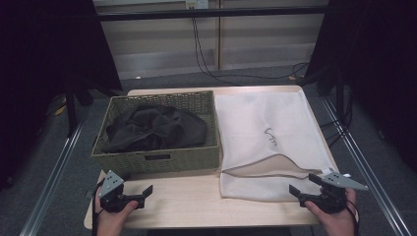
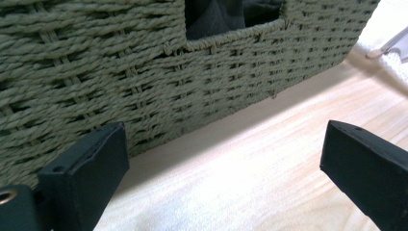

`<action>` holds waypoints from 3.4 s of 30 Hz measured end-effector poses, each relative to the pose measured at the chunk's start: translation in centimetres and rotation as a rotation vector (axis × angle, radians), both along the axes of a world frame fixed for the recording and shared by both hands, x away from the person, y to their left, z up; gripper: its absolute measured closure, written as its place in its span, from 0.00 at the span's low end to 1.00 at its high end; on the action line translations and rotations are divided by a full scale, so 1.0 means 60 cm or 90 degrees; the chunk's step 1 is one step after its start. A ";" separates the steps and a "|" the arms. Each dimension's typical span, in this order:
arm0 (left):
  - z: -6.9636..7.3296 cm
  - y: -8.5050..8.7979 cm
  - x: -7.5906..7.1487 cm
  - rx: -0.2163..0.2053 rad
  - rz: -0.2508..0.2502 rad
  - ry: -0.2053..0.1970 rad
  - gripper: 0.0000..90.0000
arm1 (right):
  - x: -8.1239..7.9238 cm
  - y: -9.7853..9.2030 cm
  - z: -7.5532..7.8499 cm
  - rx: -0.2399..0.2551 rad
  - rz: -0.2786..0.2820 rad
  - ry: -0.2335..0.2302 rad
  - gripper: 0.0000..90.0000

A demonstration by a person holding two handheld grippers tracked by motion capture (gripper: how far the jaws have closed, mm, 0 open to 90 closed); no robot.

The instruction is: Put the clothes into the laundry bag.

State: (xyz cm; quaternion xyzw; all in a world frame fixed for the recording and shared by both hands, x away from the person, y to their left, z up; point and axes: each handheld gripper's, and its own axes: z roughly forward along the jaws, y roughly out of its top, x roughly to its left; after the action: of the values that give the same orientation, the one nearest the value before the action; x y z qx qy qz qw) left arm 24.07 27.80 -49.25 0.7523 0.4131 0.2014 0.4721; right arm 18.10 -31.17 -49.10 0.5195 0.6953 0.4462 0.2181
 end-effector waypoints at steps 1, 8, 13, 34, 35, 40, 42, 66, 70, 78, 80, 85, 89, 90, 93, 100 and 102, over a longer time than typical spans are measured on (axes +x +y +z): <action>-0.001 0.001 0.000 0.003 0.003 0.001 0.03 | -0.001 0.001 -0.002 -0.004 -0.004 0.004 0.13; -0.004 0.004 0.018 -0.048 0.036 0.015 0.04 | 0.013 -0.002 -0.002 -0.001 -0.026 -0.006 0.12; 0.000 -0.009 0.029 -0.064 0.035 0.001 0.06 | 0.033 0.006 0.013 -0.013 -0.020 -0.021 0.11; 0.027 -0.178 0.027 -0.046 -0.131 0.081 1.00 | 0.176 0.064 0.012 -0.179 -0.038 0.104 0.16; 0.027 -0.212 0.025 -0.057 -0.164 0.086 1.00 | 0.181 0.058 0.014 -0.177 -0.053 0.113 0.27; 0.022 -0.289 0.016 -0.058 -0.253 0.101 1.00 | 0.176 0.044 0.029 -0.096 -0.031 0.089 0.82; 0.021 -0.321 0.012 -0.044 -0.288 0.101 1.00 | 0.165 0.049 0.042 -0.071 -0.015 0.059 0.92; -0.021 -0.375 0.029 0.056 -0.277 0.153 1.00 | 0.162 0.106 0.003 -0.237 -0.066 0.088 0.48; -0.022 -0.371 0.031 0.052 -0.268 0.154 1.00 | 0.157 0.080 0.024 -0.127 -0.047 0.037 0.93; 0.032 -0.321 0.025 0.003 -0.235 0.061 0.79 | 0.146 0.086 0.031 -0.090 0.011 0.024 0.99; 0.050 -0.294 0.025 -0.034 -0.214 0.015 0.66 | 0.146 0.082 0.027 -0.077 0.012 0.027 0.99; 0.081 -0.230 0.037 -0.079 -0.161 -0.024 0.43 | 0.143 0.080 0.024 -0.069 0.014 0.028 0.99; 0.099 -0.205 0.043 -0.083 -0.148 -0.034 0.33 | 0.142 0.081 0.022 -0.066 0.017 0.034 0.99; 0.110 -0.193 0.046 -0.084 -0.123 -0.037 0.28 | 0.141 0.081 0.023 -0.059 0.025 0.034 0.99; 0.122 -0.177 0.051 -0.085 -0.094 -0.034 0.19 | 0.141 0.082 0.023 -0.051 0.042 0.035 0.99; 0.155 -0.115 0.073 -0.105 -0.034 -0.053 0.08 | 0.141 0.082 0.020 -0.046 0.053 0.041 0.99; 0.160 -0.107 0.077 -0.111 -0.022 -0.052 0.07 | 0.141 0.082 0.020 -0.042 0.056 0.043 0.99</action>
State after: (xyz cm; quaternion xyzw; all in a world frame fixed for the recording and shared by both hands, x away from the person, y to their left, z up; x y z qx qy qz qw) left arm 28.68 21.40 -39.64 0.7069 0.3963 0.1868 0.5553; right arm 26.55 -26.24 -47.92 0.4954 0.7389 0.4144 0.1920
